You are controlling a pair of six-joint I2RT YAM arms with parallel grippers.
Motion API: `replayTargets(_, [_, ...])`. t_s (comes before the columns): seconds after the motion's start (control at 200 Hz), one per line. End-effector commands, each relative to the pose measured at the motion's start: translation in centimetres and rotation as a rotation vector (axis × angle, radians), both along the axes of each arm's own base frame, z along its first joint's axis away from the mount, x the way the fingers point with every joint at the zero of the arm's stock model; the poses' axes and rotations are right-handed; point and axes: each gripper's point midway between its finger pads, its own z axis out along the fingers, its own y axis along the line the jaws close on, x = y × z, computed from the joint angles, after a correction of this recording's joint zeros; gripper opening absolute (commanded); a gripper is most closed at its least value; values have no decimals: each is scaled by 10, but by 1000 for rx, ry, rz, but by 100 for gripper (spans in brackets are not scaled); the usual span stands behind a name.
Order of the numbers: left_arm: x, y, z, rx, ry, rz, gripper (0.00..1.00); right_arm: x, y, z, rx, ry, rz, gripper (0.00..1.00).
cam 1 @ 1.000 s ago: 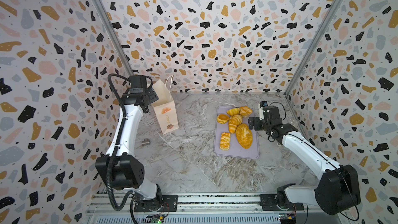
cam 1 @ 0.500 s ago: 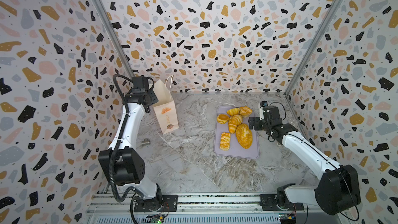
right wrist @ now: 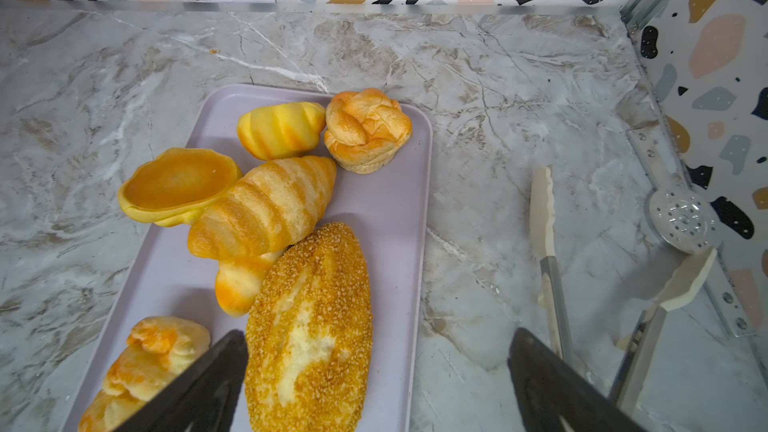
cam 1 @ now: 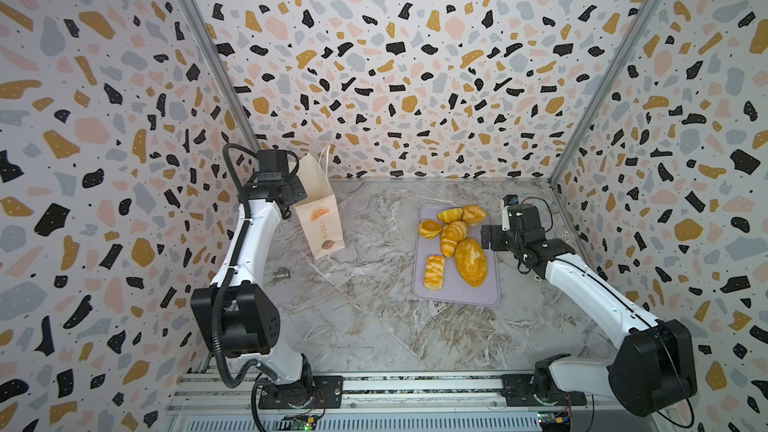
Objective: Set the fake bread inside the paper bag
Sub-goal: 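Close the left gripper on the paper bag's top edge, then drag the held paper bag with the left gripper toward the bread tray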
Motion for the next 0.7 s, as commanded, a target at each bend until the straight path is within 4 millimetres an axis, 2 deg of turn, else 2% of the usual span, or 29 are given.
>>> replayTargets(0.0, [-2, -1, 0, 8, -7, -23, 0, -1, -2, 23, 7, -48, -12, 100])
replayTargets(0.385, [-10, -25, 23, -58, -139, -132, 0, -4, -2, 22, 8, -43, -11, 100])
replayTargets(0.696, [-19, -43, 32, -115, -190, -212, 0, -5, -1, 22, 13, -36, -3, 100])
